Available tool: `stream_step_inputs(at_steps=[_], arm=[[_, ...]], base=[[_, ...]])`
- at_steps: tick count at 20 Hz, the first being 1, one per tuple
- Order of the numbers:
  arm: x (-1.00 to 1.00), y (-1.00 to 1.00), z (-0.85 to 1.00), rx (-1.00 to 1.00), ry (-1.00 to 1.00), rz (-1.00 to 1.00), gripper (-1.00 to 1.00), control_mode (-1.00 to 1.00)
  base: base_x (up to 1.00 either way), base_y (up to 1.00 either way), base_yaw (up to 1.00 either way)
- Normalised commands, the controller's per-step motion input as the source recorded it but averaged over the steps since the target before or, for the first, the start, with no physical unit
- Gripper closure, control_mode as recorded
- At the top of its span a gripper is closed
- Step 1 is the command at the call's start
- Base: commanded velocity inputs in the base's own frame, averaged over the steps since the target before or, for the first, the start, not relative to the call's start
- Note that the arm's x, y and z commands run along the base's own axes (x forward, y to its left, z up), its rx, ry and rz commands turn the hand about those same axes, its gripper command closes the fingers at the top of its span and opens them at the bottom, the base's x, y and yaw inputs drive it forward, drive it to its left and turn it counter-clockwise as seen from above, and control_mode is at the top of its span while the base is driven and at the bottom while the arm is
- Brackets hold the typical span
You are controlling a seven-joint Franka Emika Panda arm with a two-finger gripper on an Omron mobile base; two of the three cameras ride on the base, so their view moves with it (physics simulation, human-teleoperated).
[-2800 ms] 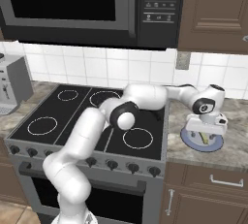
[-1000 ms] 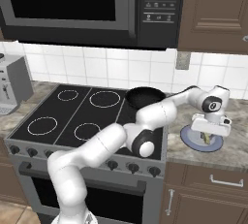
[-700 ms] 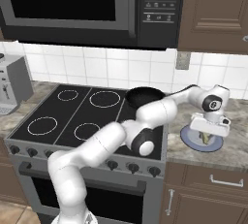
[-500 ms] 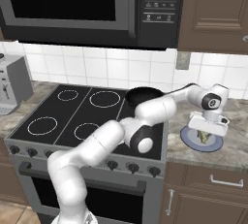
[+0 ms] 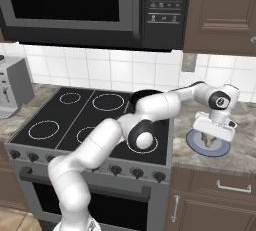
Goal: Pick up the butter stick and place it in the pan. Then turn on the burner for the pan.
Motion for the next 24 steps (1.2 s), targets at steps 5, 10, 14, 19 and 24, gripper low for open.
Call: stream_step_inputs(at_steps=[5,10,14,19,24], arm=[[-0.17,0.34,0.36,-0.02,-0.02,0.0,1.0,-1.0],[-0.11,0.46,0.47,-0.07,-0.09,0.0,1.0,-1.0],[-0.18,0.58,0.35,-0.11,-0.14,0.0,1.0,-1.0],[-0.33,0.73,0.37,-0.13,-0.17,0.0,1.0,-1.0],[-0.47,0.66,0.33,-0.13,-0.16,0.0,1.0,-1.0]], base=[[0.0,0.0,0.0],[0.0,0.0,0.0],[0.0,0.0,0.0],[0.0,0.0,0.0],[0.0,0.0,0.0]])
